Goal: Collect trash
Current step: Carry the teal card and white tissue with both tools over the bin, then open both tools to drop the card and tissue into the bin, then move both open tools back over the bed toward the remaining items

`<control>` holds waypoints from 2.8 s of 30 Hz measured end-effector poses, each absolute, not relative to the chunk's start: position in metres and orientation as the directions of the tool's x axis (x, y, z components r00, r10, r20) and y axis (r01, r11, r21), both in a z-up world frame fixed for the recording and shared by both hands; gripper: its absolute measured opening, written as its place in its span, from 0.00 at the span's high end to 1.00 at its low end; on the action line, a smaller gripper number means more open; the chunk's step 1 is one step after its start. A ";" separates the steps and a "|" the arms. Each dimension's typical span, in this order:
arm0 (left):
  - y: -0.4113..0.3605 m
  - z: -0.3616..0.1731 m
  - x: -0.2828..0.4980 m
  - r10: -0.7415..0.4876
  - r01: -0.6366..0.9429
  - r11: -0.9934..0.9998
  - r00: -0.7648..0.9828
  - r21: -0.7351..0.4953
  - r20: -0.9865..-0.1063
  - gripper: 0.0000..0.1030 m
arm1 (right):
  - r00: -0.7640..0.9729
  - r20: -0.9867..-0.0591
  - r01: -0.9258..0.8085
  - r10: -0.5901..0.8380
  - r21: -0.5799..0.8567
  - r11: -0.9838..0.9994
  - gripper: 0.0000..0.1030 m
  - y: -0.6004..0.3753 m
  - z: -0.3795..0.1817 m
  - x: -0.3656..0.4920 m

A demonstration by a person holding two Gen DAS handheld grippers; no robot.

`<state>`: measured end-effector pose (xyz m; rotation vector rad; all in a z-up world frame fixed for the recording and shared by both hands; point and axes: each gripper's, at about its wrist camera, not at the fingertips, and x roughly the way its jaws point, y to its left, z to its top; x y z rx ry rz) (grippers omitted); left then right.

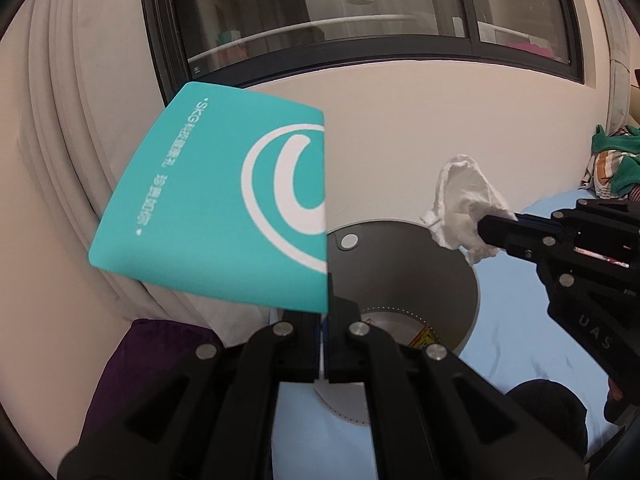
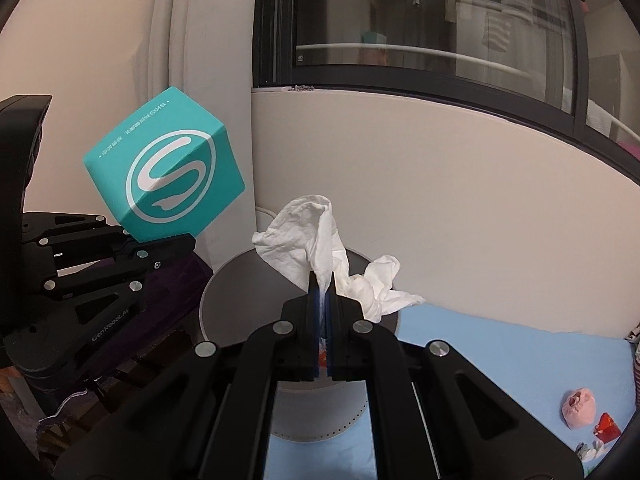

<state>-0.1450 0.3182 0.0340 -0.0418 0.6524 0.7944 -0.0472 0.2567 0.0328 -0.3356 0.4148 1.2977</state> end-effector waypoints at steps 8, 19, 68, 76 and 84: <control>0.334 0.015 -0.141 0.621 -0.675 0.718 0.512 0.168 -0.594 0.99 | 0.185 -0.540 -0.974 0.821 0.011 0.226 0.82 0.285 0.014 -0.042; 0.345 0.001 -0.123 0.578 -0.649 0.746 0.519 0.150 -0.630 0.99 | 0.203 -0.555 -0.964 0.806 0.029 0.263 0.67 0.294 0.010 -0.028; 0.188 -0.015 0.029 0.334 -0.300 0.940 0.710 0.163 -0.620 0.27 | 0.584 -0.590 -0.687 0.558 0.007 0.727 0.67 0.093 -0.026 0.097; 0.109 -0.042 0.101 0.143 -0.102 0.990 0.738 0.099 -0.659 0.27 | 0.692 -0.619 -0.470 0.371 0.004 0.883 0.67 -0.013 -0.055 0.141; 0.025 -0.081 0.160 -0.007 0.059 0.997 0.718 0.050 -0.696 0.27 | 0.725 -0.668 -0.211 0.166 0.013 0.977 0.67 -0.122 -0.106 0.182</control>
